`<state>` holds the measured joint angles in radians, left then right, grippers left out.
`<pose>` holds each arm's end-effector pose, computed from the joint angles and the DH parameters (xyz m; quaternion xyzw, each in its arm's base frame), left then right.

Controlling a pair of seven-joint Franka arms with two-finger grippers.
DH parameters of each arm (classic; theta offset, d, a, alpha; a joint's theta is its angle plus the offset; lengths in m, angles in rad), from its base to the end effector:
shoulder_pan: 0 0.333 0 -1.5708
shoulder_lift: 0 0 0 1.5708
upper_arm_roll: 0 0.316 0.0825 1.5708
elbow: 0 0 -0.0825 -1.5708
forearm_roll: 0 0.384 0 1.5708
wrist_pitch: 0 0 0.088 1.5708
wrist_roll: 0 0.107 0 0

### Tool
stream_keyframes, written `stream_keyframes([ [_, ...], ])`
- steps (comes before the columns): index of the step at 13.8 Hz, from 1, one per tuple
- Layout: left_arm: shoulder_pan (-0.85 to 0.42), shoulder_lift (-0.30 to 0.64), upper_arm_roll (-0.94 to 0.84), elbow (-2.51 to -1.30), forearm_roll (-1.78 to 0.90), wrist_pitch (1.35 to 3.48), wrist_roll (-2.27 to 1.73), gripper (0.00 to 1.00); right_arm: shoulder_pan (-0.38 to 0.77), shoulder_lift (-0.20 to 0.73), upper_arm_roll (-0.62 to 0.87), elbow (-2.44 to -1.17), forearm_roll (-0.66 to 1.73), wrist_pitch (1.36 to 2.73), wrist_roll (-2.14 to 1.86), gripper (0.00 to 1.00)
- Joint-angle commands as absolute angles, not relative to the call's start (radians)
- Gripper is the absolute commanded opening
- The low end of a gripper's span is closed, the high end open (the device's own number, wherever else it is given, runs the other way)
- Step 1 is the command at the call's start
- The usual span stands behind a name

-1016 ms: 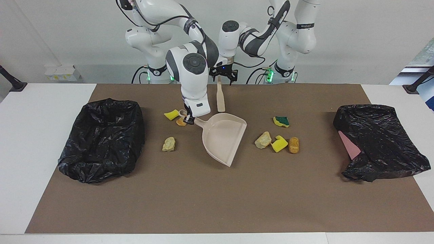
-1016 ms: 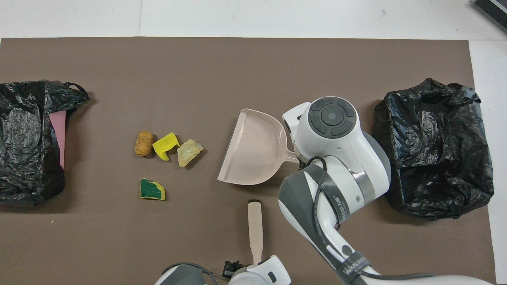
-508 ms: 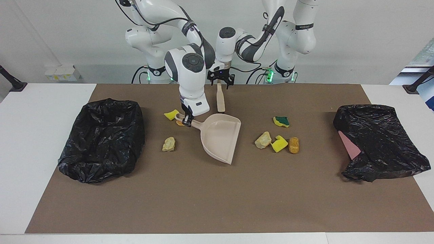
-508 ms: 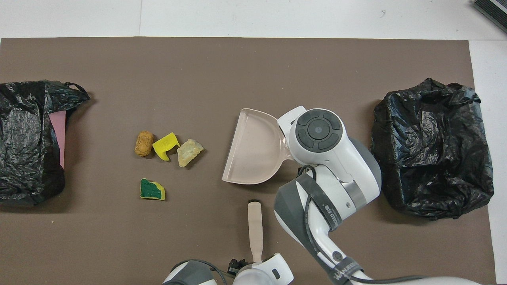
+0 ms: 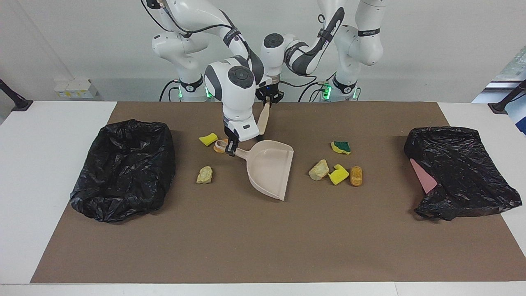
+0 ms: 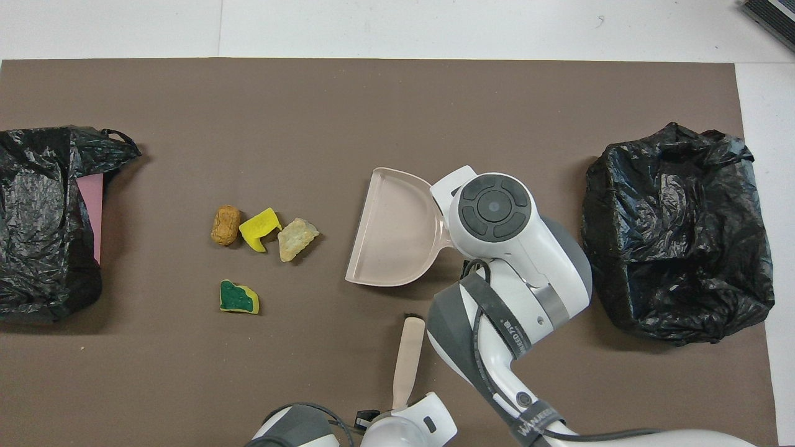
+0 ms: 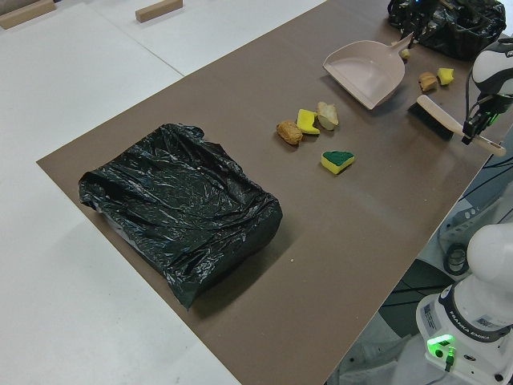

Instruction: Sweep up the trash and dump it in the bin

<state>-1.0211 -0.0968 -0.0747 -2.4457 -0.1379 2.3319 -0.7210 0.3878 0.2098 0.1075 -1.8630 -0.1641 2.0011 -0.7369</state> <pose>0.2127 -0.4183 0.3362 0.9893 -0.1386 -0.0414 0.0216 0.5368 0.2754 0.4006 0.7927 0.6054 -0.0420 0.0574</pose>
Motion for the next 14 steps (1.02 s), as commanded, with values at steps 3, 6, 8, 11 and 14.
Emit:
stream_keyframes([
  [3, -0.853, -0.232, -0.069, -2.404, -0.133, 2.14, -0.628, 0.0, 0.385, 0.204, 0.114, -1.876, -0.19, 2.023, -0.724, 0.0],
  [6, -0.735, -0.261, -0.069, -2.343, -0.133, 2.057, -0.632, 0.0, 0.387, 0.203, 0.114, -1.876, -0.19, 2.023, -0.724, 0.0],
  [8, -0.666, -0.267, -0.069, -2.333, -0.133, 2.039, -0.662, 0.0, 0.385, 0.207, 0.114, -1.875, -0.192, 2.025, -0.724, 0.0],
  [11, -0.542, -0.264, -0.071, -2.347, -0.133, 2.026, -0.715, 0.0, 0.399, 0.241, 0.115, -1.859, -0.201, 2.037, -0.726, 0.0],
  [14, -0.416, -0.267, -0.071, -2.371, -0.132, 2.01, -0.838, 0.0, 0.411, 0.262, 0.12, -1.853, -0.245, 2.042, -0.727, 0.0],
])
